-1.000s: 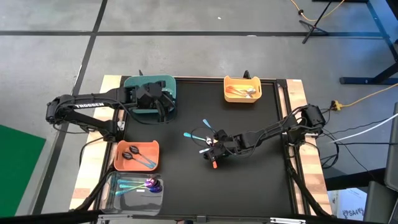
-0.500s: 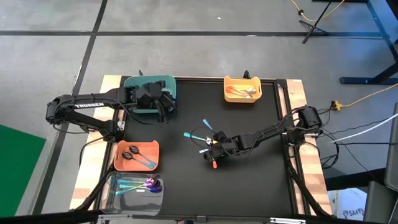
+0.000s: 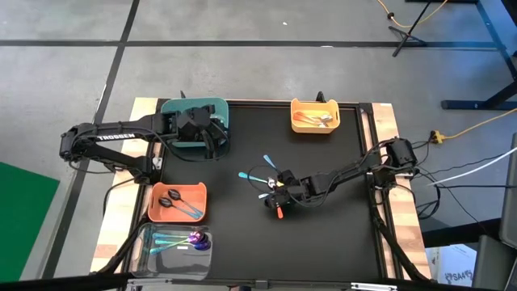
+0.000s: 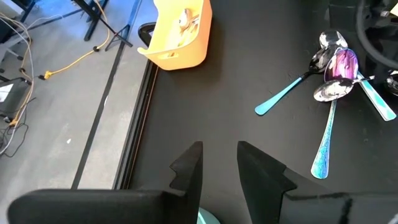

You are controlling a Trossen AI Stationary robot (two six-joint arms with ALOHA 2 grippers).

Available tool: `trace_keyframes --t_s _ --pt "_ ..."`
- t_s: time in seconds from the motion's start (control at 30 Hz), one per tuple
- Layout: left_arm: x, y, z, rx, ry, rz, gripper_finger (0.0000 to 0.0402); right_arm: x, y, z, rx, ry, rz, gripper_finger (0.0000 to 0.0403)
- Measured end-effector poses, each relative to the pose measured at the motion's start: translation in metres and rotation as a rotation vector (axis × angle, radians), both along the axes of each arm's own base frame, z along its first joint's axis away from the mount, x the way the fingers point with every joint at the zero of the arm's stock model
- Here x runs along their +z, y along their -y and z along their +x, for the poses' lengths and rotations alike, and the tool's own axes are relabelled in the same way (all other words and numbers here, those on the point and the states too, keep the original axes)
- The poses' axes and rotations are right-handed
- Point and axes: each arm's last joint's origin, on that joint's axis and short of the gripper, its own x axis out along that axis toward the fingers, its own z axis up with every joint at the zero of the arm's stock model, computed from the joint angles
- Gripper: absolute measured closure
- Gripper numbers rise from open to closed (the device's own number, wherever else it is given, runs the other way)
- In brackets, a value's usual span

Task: Sort silverware by color (type)
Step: Put the orange spoon into the yellow bin

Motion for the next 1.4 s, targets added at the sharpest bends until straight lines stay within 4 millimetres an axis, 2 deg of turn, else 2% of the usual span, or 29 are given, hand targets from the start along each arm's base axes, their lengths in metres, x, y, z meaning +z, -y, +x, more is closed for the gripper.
trace_keyframes --t_s 0.17,0.77,1.1,1.4 --pt "0.0000 0.0000 0.0000 0.000 0.000 0.000 0.0308 -0.0036 -0.0004 0.0010 0.001 -0.007 -0.003 0.0335" --pt "0.0000 0.0000 0.0000 0.000 0.000 0.000 0.0308 -0.0044 -0.0002 0.0008 0.001 -0.011 -0.012 0.0337" --pt "0.0000 0.0000 0.0000 0.000 0.000 0.000 0.0308 -0.0049 0.0002 0.0002 0.004 -0.017 -0.014 0.0393" --pt "0.0000 0.0001 0.0000 -0.001 0.000 0.000 0.0308 0.0006 0.0006 -0.0013 0.025 -0.011 -0.020 0.0398"
